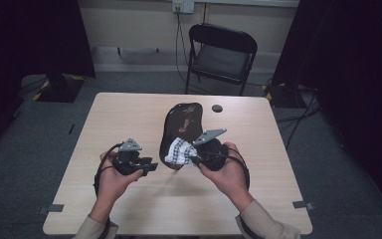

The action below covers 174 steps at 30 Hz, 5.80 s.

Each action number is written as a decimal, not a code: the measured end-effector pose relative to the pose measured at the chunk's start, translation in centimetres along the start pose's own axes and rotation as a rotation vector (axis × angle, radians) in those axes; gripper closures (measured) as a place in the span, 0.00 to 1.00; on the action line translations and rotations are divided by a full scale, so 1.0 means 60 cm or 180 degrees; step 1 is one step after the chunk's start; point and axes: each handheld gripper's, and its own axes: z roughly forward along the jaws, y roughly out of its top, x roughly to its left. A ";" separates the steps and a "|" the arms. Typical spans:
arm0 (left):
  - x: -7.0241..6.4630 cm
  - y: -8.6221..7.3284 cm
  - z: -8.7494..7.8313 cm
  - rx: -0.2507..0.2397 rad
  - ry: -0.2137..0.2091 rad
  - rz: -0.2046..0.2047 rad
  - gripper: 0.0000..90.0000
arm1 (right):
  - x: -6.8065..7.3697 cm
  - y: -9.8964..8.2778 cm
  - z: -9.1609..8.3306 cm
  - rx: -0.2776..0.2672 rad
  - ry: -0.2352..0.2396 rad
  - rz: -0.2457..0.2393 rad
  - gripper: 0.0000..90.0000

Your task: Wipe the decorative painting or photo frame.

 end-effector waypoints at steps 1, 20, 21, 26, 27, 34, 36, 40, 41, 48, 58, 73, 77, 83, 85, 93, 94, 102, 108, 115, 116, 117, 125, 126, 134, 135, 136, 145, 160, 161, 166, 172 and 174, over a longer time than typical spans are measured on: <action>0.000 0.000 0.000 0.0002 0.0003 0.0007 0.72 | 0.002 0.005 -0.002 -0.0008 0.0005 -0.0013 0.87; -0.003 0.005 0.011 -0.0013 -0.0024 0.0103 0.76 | 0.014 -0.032 0.059 0.0168 0.0142 0.0133 0.87; -0.003 0.005 0.012 -0.0020 -0.0035 0.0103 0.77 | 0.014 -0.038 0.063 0.0180 0.0151 0.0145 0.87; -0.003 0.008 0.010 -0.0059 -0.0033 0.0130 0.78 | 0.012 -0.069 0.090 0.0304 0.0180 0.0217 0.87; -0.003 0.008 0.010 -0.0057 -0.0039 0.0140 0.79 | 0.012 -0.076 0.095 0.0328 0.0191 0.0234 0.87; -0.004 0.009 0.010 -0.0090 -0.0081 0.0118 0.81 | 0.010 -0.112 0.133 0.0516 0.0244 0.0304 0.87; -0.004 0.010 0.009 -0.0106 -0.0073 0.0112 0.81 | 0.013 -0.118 0.142 0.0559 0.0251 0.0282 0.87; -0.003 0.009 0.009 -0.0085 -0.0065 0.0107 0.82 | 0.014 -0.119 0.144 0.0560 0.0267 0.0255 0.87; -0.003 0.009 0.010 -0.0086 -0.0071 0.0084 0.82 | 0.013 -0.117 0.141 0.0555 0.0270 0.0255 0.87; 0.001 0.007 0.010 -0.0060 -0.0046 0.0071 0.82 | 0.017 -0.075 0.085 0.0319 0.0246 0.0136 0.87; 0.003 0.006 0.004 -0.0082 -0.0033 0.0026 0.82 | 0.051 0.011 0.011 -0.0071 0.0251 -0.0171 0.87; 0.011 0.003 0.002 -0.0083 -0.0028 0.0010 0.82 | 0.055 -0.045 0.086 0.0240 0.0410 -0.0113 0.87; 0.009 0.005 0.003 -0.0083 -0.0048 0.0007 0.81 | 0.051 -0.068 0.108 0.0343 0.0442 -0.0061 0.86; 0.007 0.007 0.001 -0.0097 -0.0068 0.0008 0.79 | 0.036 -0.098 0.134 0.0468 0.0443 0.0092 0.87; 0.006 0.008 0.002 -0.0104 -0.0087 0.0002 0.78 | 0.029 -0.105 0.139 0.0503 0.0424 0.0139 0.87; 0.001 0.014 0.012 -0.0153 -0.0161 -0.0027 0.69 | 0.003 -0.119 0.143 0.0550 0.0350 0.0264 0.87; 0.000 0.016 0.013 -0.0185 -0.0149 -0.0022 0.67 | 0.001 -0.119 0.143 0.0549 0.0345 0.0263 0.87; -0.003 0.030 0.030 -0.0249 -0.0116 -0.0002 0.70 | 0.000 -0.121 0.143 0.0563 0.0316 0.0250 0.87; -0.005 0.039 0.047 -0.0246 -0.0103 0.0022 0.86 | -0.002 -0.122 0.143 0.0555 0.0320 0.0261 0.87; -0.007 0.051 0.055 -0.0208 -0.0109 0.0011 0.87 | -0.006 -0.128 0.138 0.0548 0.0304 0.0269 0.87; -0.007 0.053 0.057 -0.0218 -0.0108 0.0001 0.87 | -0.006 -0.129 0.137 0.0545 0.0305 0.0273 0.87; -0.006 0.053 0.058 -0.0213 -0.0117 0.0013 0.87 | -0.007 -0.129 0.136 0.0545 0.0307 0.0273 0.87; 0.002 0.057 0.061 -0.0197 -0.0135 0.0047 0.87 | -0.006 -0.131 0.135 0.0534 0.0319 0.0266 0.87; 0.001 0.056 0.060 -0.0192 -0.0118 0.0051 0.87 | -0.006 -0.131 0.134 0.0522 0.0318 0.0273 0.87; -0.003 0.045 0.049 -0.0187 -0.0068 0.0032 0.68 | 0.009 -0.122 0.125 0.0494 0.0393 0.0165 0.87; -0.003 0.043 0.047 -0.0179 -0.0057 0.0007 0.65 | 0.013 -0.119 0.124 0.0491 0.0415 0.0147 0.87; -0.002 0.041 0.045 -0.0181 -0.0045 -0.0001 0.62 | 0.017 -0.117 0.123 0.0483 0.0443 0.0143 0.87; 0.011 0.016 0.017 -0.0238 0.0103 -0.0082 0.43 | 0.056 -0.094 0.144 0.0456 0.0632 -0.0047 0.87; 0.026 -0.016 0.001 -0.0170 0.0230 -0.0139 0.36 | 0.042 -0.056 0.198 0.0558 0.0463 -0.0068 0.86; 0.026 -0.017 0.003 -0.0159 0.0233 -0.0144 0.36 | 0.041 -0.055 0.199 0.0558 0.0469 -0.0072 0.86; 0.026 -0.021 0.008 -0.0096 0.0215 -0.0144 0.35 | 0.037 -0.052 0.197 0.0545 0.0426 -0.0073 0.87; 0.026 -0.024 0.008 -0.0077 0.0222 -0.0145 0.34 | 0.035 -0.050 0.186 0.0525 0.0399 -0.0095 0.87; 0.028 -0.025 0.008 -0.0075 0.0231 -0.0142 0.34 | 0.034 -0.048 0.181 0.0519 0.0398 -0.0100 0.87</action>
